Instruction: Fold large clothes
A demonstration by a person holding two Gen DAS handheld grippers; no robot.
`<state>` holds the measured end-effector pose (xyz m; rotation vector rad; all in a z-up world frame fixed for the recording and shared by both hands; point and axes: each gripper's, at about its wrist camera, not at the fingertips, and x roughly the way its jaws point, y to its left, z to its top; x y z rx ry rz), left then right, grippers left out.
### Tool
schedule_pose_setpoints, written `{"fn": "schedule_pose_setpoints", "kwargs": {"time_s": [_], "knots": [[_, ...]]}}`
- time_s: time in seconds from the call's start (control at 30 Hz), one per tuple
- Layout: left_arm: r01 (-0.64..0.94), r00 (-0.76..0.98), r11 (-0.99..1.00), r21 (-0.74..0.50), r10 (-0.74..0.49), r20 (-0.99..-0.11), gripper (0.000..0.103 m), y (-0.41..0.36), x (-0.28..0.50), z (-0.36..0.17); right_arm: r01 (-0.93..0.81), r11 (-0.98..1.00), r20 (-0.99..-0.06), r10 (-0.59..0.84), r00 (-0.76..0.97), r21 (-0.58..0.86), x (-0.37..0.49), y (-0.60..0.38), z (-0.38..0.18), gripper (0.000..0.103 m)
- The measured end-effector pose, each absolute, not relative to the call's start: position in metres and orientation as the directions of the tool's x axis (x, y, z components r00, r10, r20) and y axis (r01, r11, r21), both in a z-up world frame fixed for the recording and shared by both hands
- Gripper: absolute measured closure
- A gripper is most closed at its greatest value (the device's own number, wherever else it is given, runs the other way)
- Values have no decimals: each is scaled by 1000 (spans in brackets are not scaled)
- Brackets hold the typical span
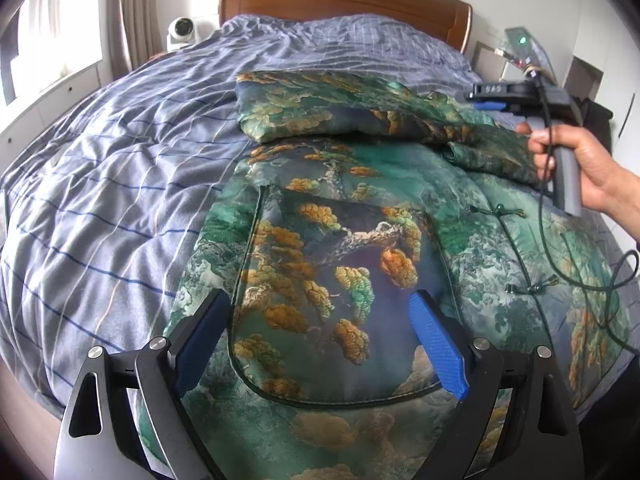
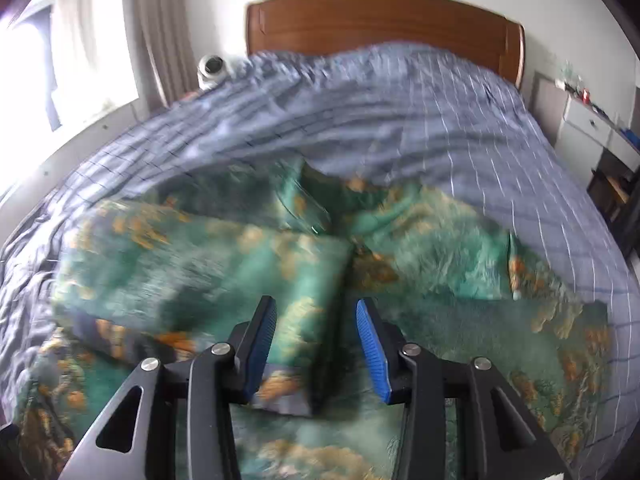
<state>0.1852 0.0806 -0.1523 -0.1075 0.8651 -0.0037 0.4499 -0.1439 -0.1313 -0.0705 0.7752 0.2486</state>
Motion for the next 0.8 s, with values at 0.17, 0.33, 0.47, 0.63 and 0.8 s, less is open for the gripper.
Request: {"fn": "schedule_pose_setpoints", "kwargs": {"time_s": [0.17,0.33,0.47,0.63,0.8], "knots": [[-10,633,995,-96,-68,-771,11,81,201,-147,-356,923,-702,352,619,149,449,-127,-129,60],[53,634,994,-96,-108,-766,9,90,246,-124,-305,931,-790,339,511,202,469,-126,-172,62],[89,639,991,-95,-130,-758,7,91,305,-110,-286,926,-781,363,508,245,469,-135,-186,62],[66,613,990,-125,-140,-778,7,90,413,-111,-272,933,-788,349,507,238,470,-134,-186,62],[-26,620,995,-95,-58,-782,7,94,482,-127,-251,928,-778,368,509,276,471,-137,-189,62]]}}
